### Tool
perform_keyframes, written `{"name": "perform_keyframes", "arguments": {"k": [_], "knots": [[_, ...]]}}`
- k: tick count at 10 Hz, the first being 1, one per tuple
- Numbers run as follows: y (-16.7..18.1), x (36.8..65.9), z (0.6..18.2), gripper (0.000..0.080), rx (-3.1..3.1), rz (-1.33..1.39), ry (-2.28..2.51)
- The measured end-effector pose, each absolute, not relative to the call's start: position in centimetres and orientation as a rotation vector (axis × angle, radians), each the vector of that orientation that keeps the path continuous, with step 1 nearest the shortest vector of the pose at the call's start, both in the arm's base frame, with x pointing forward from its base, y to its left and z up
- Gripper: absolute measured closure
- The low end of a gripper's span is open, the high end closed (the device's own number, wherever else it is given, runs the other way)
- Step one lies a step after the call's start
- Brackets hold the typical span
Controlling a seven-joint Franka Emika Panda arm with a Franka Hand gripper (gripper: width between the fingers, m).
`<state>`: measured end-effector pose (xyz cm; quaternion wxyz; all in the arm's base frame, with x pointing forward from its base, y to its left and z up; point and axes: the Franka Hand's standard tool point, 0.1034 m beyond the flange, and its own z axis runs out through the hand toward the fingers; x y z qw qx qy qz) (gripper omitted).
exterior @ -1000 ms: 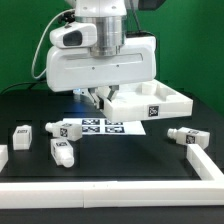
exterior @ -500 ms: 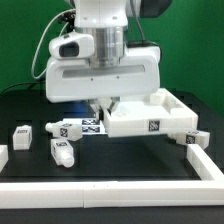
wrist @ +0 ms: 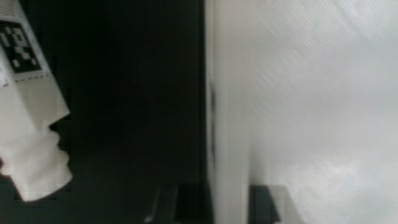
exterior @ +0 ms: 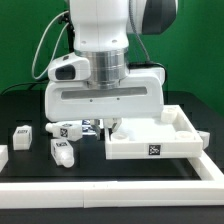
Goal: Assemble one leg
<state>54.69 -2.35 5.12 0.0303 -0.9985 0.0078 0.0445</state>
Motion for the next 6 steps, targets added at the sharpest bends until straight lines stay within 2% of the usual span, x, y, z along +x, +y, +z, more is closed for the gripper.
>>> {"name": "perform_keyframes", "arguments": {"k": [2,4,6], "knots": [[-2.4,54.9,4.7,0.0745,-3.076,0.155,0.027],[-2.4,58.3,2.4,0.0745,-3.071,0.189,0.057],[-2.3,59.8,1.7,0.0745,-3.080,0.135,0.069]]}}
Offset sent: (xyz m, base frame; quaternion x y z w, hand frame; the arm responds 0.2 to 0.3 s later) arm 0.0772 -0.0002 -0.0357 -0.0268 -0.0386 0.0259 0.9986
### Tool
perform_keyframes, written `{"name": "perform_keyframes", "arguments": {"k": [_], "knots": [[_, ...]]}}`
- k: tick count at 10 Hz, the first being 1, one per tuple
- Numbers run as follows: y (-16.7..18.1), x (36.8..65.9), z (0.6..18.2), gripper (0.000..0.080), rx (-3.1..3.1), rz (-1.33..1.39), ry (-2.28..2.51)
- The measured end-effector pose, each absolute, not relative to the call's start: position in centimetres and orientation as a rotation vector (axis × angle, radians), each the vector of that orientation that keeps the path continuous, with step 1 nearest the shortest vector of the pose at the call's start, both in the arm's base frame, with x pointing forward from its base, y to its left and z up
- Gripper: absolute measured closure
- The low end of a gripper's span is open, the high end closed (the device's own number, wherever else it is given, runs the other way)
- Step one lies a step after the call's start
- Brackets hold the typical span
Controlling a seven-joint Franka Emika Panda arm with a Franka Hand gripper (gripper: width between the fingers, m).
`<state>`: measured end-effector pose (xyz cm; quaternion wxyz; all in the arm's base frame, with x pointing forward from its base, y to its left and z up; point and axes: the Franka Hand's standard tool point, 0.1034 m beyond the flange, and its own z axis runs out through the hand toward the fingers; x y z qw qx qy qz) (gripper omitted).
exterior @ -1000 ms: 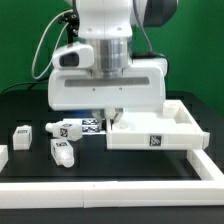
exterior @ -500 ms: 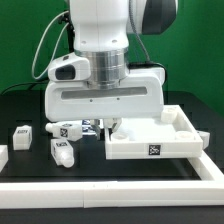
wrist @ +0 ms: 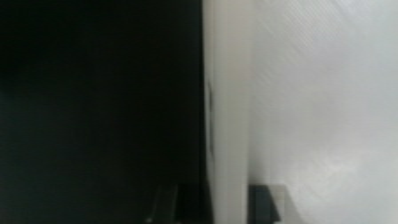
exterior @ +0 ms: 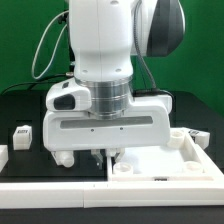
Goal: Assemble one leg
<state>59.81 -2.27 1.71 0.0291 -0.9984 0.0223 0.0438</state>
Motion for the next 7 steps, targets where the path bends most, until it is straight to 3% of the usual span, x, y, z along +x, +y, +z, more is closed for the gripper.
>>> {"name": "perform_keyframes", "arguments": {"k": [7], "knots": [[-2.25,60.30,0.81,0.0745,-3.082,0.118,0.051]]}}
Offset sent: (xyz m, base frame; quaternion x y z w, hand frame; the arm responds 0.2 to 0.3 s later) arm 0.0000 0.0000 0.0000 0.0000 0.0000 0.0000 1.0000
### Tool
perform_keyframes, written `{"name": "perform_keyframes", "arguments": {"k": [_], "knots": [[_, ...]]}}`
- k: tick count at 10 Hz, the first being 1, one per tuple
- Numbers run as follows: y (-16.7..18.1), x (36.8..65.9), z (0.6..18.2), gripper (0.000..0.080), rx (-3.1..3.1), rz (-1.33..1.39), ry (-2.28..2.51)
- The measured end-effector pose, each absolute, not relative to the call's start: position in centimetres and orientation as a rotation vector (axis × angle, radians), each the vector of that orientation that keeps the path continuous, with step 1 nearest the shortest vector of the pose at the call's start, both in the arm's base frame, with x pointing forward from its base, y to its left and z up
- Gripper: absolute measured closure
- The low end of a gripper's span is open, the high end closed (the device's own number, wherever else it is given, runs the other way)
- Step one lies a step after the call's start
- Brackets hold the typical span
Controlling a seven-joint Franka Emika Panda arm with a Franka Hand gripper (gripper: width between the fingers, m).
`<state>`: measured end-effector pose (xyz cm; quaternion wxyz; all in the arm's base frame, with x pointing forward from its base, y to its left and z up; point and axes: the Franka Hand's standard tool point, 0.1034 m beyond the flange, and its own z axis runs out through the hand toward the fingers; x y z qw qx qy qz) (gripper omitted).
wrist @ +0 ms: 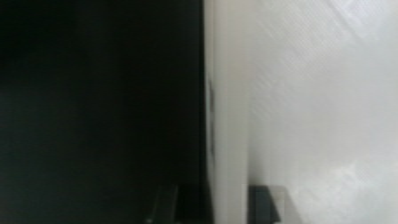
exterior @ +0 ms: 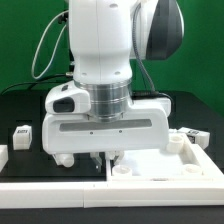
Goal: Assemble one leg
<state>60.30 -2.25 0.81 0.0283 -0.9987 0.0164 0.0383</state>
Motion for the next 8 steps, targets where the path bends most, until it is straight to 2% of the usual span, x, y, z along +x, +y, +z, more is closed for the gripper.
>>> {"name": "perform_keyframes", "arguments": {"k": [6,7,8], "knots": [[-2.24,60.67,0.76,0.0745,-3.097,0.134,0.058],[-2.23,60.67,0.76,0.0570,-3.097,0.134,0.058],[-2.23,60.69,0.81,0.0435,-3.097,0.132,0.056]]}}
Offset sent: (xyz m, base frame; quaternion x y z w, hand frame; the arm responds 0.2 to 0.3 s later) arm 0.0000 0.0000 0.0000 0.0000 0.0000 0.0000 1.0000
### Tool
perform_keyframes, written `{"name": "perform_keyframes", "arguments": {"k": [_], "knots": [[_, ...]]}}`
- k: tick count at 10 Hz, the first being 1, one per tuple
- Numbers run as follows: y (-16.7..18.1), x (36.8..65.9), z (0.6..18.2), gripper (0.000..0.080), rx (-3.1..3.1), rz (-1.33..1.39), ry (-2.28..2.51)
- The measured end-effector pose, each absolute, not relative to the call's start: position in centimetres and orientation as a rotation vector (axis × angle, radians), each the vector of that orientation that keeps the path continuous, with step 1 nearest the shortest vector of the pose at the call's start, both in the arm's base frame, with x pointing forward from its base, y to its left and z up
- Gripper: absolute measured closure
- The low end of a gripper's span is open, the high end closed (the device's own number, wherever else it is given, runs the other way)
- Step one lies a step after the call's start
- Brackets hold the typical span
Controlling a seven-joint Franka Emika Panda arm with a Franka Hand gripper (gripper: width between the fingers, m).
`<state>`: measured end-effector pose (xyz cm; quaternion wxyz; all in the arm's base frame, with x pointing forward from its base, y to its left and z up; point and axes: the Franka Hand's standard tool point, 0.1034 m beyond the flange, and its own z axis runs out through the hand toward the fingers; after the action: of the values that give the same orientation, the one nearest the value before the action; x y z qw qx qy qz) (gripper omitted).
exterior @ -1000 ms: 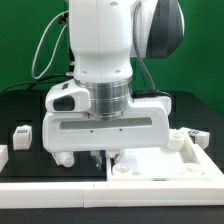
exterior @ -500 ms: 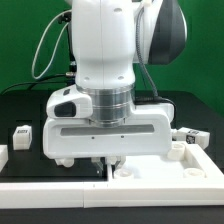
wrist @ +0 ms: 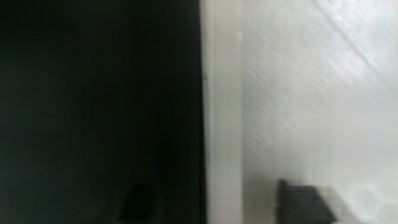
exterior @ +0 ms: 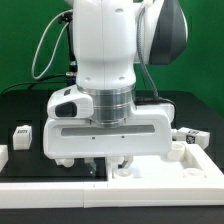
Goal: Assemble one leg
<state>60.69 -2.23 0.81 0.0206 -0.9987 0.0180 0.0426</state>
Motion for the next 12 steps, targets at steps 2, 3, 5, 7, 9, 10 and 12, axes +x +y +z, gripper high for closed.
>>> {"name": "perform_keyframes", "arguments": {"k": [2,3,5,7,9,10,12], "knots": [[-1.7,60.1,3.4,0.0239,-3.096,0.113,-0.023],[-1.2,59.2,5.0,0.0178,-3.092,0.104,-0.113],[1.0,58.1,7.5,0.0155,-3.102,0.059,-0.343],[0.8,58.1,6.8,0.0151,-3.084,0.032,-0.487],[1.3,58.1,6.9,0.0151,-3.071,0.001,-0.650],[3.9,57.1,6.9,0.0151,-3.062,-0.043,-0.772],[8.7,55.0,7.9,0.0151,-3.020,-0.038,-0.934]]}}
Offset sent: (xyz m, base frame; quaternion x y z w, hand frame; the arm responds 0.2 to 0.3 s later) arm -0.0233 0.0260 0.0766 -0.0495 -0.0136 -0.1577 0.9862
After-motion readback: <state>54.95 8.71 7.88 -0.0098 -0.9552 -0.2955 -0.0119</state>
